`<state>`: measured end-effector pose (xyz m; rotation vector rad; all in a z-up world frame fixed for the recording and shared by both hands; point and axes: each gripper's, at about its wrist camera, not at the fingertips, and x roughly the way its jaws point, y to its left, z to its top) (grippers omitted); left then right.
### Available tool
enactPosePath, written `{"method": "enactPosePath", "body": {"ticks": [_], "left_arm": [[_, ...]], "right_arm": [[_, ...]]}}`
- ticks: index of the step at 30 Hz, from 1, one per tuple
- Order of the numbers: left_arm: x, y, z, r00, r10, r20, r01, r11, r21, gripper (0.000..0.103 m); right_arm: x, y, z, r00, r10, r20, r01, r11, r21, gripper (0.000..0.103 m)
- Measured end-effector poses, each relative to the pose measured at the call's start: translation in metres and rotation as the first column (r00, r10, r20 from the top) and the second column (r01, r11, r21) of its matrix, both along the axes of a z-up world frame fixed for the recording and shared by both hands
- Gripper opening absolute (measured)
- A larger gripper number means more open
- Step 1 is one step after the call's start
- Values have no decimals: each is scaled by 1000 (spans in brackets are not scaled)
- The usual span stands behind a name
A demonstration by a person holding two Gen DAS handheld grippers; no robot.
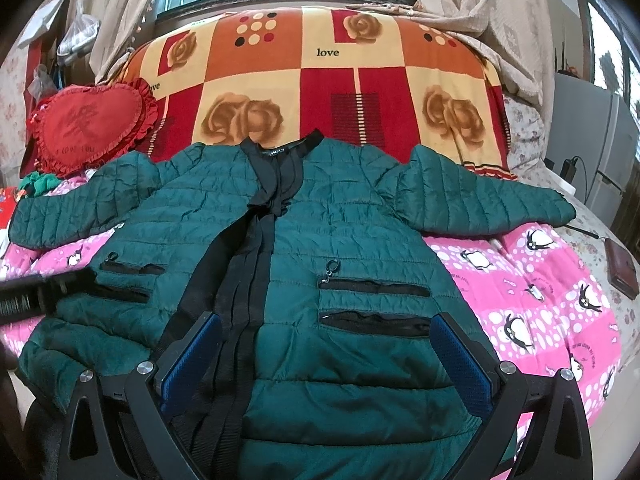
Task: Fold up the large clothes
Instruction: 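Move the left tool toward the jacket sleeve nearest it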
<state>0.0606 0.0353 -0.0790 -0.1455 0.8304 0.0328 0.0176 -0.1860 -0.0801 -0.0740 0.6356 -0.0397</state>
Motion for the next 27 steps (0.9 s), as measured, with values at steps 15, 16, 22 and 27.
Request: {"method": "enactPosePath", "body": {"ticks": [15, 16, 22, 27], "left_arm": [[26, 56, 6, 992, 126, 24, -128, 988, 91, 103], [28, 57, 6, 991, 130, 24, -131, 987, 94, 103], [39, 68, 5, 988, 150, 21, -152, 982, 110, 103], [49, 76, 1, 986, 168, 12, -168, 979, 119, 103]], "right_arm": [[40, 18, 18, 999, 43, 5, -43, 998, 42, 103], [46, 22, 20, 999, 53, 12, -53, 998, 46, 103], [86, 38, 22, 997, 73, 19, -74, 994, 79, 103], [124, 31, -7, 994, 26, -104, -12, 991, 137, 103]]}}
